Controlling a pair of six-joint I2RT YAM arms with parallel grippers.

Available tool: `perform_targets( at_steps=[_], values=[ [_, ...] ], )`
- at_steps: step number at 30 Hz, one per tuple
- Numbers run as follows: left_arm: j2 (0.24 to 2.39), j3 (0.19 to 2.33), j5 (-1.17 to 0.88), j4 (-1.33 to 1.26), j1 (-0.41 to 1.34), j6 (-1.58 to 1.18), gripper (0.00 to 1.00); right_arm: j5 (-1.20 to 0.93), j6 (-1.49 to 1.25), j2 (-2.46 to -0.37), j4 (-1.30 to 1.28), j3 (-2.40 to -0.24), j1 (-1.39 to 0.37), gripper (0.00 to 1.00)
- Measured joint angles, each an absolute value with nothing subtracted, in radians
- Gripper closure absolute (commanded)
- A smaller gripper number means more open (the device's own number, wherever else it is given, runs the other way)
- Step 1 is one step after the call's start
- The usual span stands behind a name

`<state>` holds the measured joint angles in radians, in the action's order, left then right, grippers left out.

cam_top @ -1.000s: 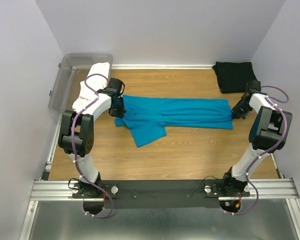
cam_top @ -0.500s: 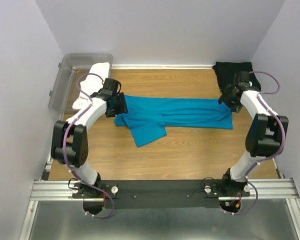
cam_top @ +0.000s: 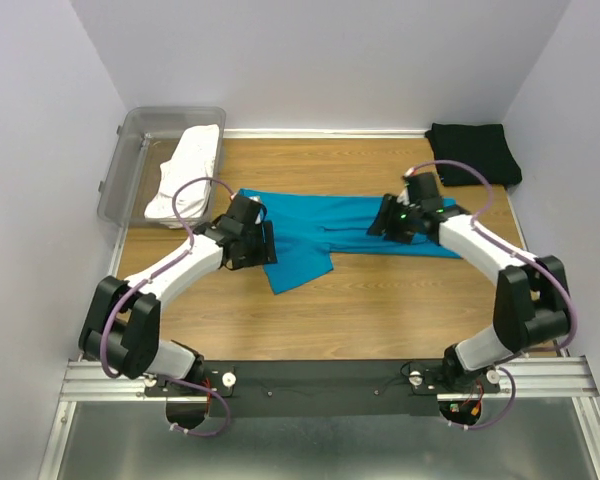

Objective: Fold and stack the t-shirts
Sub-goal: Fold the tshirt

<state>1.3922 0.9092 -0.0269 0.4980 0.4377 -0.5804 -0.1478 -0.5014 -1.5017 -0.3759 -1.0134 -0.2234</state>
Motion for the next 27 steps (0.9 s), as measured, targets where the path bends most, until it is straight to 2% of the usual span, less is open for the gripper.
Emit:
perform_targets(
  at_steps=[7,13,22,26,27],
  values=[
    [1.481,0.873,-0.049,0.495,0.496,-0.629,0.41,-0.28,-0.612,-1.644,-0.209,-0.928,-0.427,0.42],
    [1.539,0.873,-0.058,0.492,0.524,-0.648,0.45,-0.326,-0.659,-1.744,-0.119,-0.926,-0.471,0.42],
    [1.573,0.873,-0.068,0.476,0.562,-0.669,0.51,-0.384,-0.697,-1.78,-0.05,-0.931,-0.521,0.42],
    [1.577,0.873,-0.073,0.473,0.574,-0.679,0.61,-0.402,-0.709,-1.781,-0.05,-0.926,-0.527,0.5],
    [1.582,0.873,-0.076,0.47,0.577,-0.682,0.68,-0.405,-0.712,-1.781,-0.05,-0.922,-0.527,0.55]
  ],
)
